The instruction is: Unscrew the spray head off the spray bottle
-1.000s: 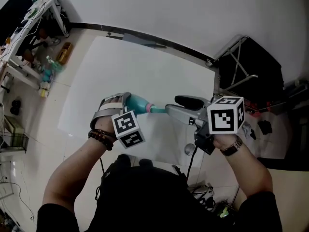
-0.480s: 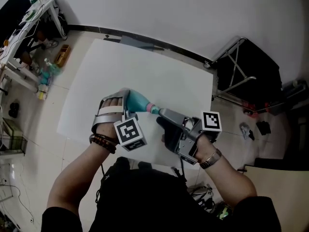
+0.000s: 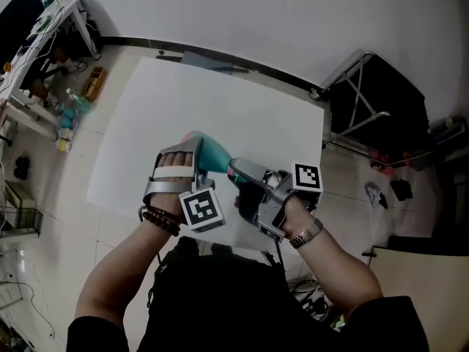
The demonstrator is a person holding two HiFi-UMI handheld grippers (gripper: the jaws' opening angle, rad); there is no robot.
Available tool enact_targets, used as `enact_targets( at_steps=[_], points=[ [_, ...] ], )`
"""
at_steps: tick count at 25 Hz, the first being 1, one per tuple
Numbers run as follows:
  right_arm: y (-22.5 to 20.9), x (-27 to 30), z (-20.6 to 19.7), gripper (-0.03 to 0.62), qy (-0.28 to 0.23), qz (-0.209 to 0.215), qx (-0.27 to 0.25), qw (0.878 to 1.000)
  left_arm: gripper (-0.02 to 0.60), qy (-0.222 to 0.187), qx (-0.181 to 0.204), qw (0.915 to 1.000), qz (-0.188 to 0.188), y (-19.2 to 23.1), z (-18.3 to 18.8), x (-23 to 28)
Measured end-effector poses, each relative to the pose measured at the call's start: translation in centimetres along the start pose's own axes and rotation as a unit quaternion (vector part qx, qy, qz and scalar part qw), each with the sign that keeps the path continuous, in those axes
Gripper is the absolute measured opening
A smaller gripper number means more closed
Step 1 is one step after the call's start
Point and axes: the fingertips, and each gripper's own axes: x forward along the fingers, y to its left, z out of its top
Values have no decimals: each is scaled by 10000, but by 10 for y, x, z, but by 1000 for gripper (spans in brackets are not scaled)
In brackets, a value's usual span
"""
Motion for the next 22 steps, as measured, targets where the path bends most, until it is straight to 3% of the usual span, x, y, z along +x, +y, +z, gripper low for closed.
enact_targets(
  at_steps=[4, 8, 13, 15, 17, 19, 22],
  points=[
    [-7, -1, -3, 129, 97, -298, -340, 9989, 383, 70, 6, 10000, -66, -2, -4, 1],
    [-12, -3, -5, 126, 256, -677, -954, 9928, 383, 97, -14, 9997, -238, -10, -5, 0],
    [-16, -6, -9, 124, 720, -1358, -2241, 9624, 383, 121, 46, 9985, -535, -22, -6, 0],
    [-17, -7, -11, 123, 974, -1654, -2902, 9375, 383, 189, 147, 9971, -716, -30, -10, 1],
    [-18, -9, -12, 123, 1267, -1970, -3628, 9020, 383, 206, 168, 9960, -859, -34, -10, 3],
    [-19, -11, -13, 121, 1589, -2268, -4369, 8558, 383, 223, 145, 9941, -1053, -38, -9, 1],
    [-21, -13, -16, 121, 2088, -2655, -5433, 7686, 383, 253, 111, 9902, -1366, -47, -9, -2]
  ],
)
